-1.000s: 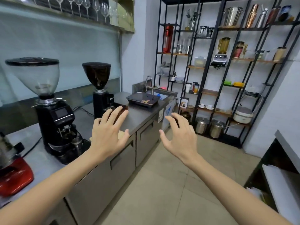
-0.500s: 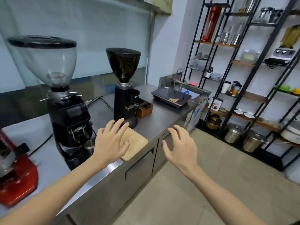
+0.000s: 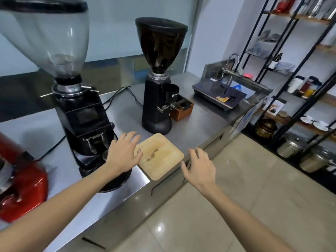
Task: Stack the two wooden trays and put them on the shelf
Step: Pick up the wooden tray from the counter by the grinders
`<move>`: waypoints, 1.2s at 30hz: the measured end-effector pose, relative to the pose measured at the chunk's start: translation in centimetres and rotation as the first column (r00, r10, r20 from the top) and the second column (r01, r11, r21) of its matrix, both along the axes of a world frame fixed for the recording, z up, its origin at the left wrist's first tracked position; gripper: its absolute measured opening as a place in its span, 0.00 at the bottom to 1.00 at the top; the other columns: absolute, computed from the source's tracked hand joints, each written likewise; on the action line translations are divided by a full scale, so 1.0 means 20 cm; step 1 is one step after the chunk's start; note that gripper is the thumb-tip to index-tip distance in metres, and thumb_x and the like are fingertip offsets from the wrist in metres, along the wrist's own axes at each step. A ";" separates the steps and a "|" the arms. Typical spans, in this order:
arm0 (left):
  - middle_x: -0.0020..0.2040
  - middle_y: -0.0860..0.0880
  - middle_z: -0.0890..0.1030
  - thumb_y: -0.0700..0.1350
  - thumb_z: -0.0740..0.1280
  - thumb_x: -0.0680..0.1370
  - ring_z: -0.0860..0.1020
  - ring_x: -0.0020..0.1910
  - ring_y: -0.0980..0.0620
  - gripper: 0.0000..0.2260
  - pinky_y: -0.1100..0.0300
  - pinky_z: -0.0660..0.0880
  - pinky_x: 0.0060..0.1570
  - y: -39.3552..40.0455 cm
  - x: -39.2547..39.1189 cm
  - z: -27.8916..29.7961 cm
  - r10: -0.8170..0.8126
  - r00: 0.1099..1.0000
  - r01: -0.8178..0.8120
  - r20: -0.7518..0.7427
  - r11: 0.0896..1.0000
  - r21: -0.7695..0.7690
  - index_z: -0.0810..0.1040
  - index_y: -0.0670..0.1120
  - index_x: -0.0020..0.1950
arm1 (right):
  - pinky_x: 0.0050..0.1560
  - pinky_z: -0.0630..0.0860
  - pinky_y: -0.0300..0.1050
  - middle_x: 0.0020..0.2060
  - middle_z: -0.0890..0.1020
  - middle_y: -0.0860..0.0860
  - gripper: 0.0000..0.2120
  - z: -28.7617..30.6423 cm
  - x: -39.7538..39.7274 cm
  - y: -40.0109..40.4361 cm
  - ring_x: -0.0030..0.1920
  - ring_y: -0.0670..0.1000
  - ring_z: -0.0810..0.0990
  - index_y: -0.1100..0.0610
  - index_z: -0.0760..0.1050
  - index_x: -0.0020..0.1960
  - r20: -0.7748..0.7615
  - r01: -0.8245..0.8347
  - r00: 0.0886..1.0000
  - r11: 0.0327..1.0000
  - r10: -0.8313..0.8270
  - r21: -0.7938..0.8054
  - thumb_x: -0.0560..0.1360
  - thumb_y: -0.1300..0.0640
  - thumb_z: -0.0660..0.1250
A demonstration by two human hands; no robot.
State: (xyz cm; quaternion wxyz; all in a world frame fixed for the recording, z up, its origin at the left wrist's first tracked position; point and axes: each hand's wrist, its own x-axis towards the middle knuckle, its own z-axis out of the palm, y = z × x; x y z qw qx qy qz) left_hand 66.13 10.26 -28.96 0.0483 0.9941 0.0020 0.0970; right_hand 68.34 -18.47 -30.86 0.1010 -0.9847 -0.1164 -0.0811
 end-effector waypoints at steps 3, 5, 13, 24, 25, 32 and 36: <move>0.73 0.49 0.72 0.56 0.60 0.77 0.72 0.67 0.45 0.25 0.48 0.75 0.51 0.02 0.12 -0.09 0.020 0.997 -0.020 -0.077 1.000 0.008 0.71 0.49 0.73 | 0.48 0.78 0.51 0.61 0.75 0.51 0.24 -0.09 0.14 0.04 0.63 0.55 0.75 0.53 0.73 0.64 -0.097 -0.003 0.995 1.000 0.001 -0.027 0.77 0.38 0.62; 0.74 0.49 0.71 0.55 0.61 0.78 0.72 0.67 0.45 0.25 0.48 0.75 0.53 0.03 0.21 -0.15 0.033 0.992 -0.036 -0.121 0.999 -0.016 0.70 0.49 0.74 | 0.47 0.77 0.51 0.60 0.75 0.51 0.24 -0.15 0.24 0.06 0.62 0.55 0.75 0.53 0.72 0.64 -0.138 -0.025 0.990 0.999 0.019 -0.043 0.77 0.37 0.61; 0.78 0.50 0.66 0.56 0.59 0.80 0.67 0.73 0.45 0.29 0.45 0.73 0.64 0.06 0.62 -0.37 0.157 0.915 -0.206 -0.372 0.974 -0.095 0.61 0.49 0.80 | 0.49 0.79 0.53 0.64 0.72 0.51 0.31 -0.38 0.68 0.09 0.63 0.56 0.76 0.49 0.65 0.72 -0.345 -0.040 0.938 0.999 0.034 -0.009 0.75 0.34 0.62; 0.62 0.46 0.79 0.62 0.55 0.78 0.68 0.67 0.44 0.25 0.43 0.69 0.61 0.09 0.76 -0.64 0.317 0.718 -0.309 -0.620 0.943 0.125 0.71 0.47 0.66 | 0.47 0.75 0.51 0.63 0.71 0.54 0.38 -0.63 0.91 0.10 0.59 0.60 0.79 0.52 0.62 0.73 -0.622 0.012 0.782 0.998 0.030 0.064 0.72 0.32 0.67; 0.62 0.46 0.79 0.63 0.55 0.78 0.69 0.67 0.44 0.25 0.44 0.68 0.62 0.09 0.77 -0.65 0.324 0.708 -0.310 -0.627 0.941 0.135 0.72 0.47 0.66 | 0.48 0.77 0.51 0.64 0.70 0.54 0.38 -0.64 0.92 0.11 0.60 0.60 0.79 0.52 0.62 0.73 -0.636 0.019 0.771 0.997 0.031 0.072 0.72 0.32 0.68; 0.63 0.45 0.77 0.60 0.56 0.79 0.69 0.65 0.43 0.23 0.47 0.69 0.62 0.08 0.77 -0.69 0.353 0.707 -0.346 -0.612 0.928 0.136 0.72 0.46 0.66 | 0.56 0.80 0.51 0.62 0.70 0.56 0.34 -0.67 0.96 0.11 0.58 0.60 0.80 0.55 0.67 0.71 -0.692 0.040 0.719 0.990 0.067 0.138 0.73 0.38 0.71; 0.61 0.44 0.79 0.59 0.56 0.80 0.68 0.62 0.42 0.23 0.48 0.71 0.62 0.06 0.77 -0.70 0.362 0.703 -0.429 -0.612 0.902 0.042 0.73 0.48 0.69 | 0.55 0.79 0.48 0.58 0.71 0.55 0.31 -0.68 0.98 0.11 0.55 0.59 0.80 0.53 0.67 0.66 -0.727 0.112 0.684 0.976 0.060 0.187 0.70 0.38 0.72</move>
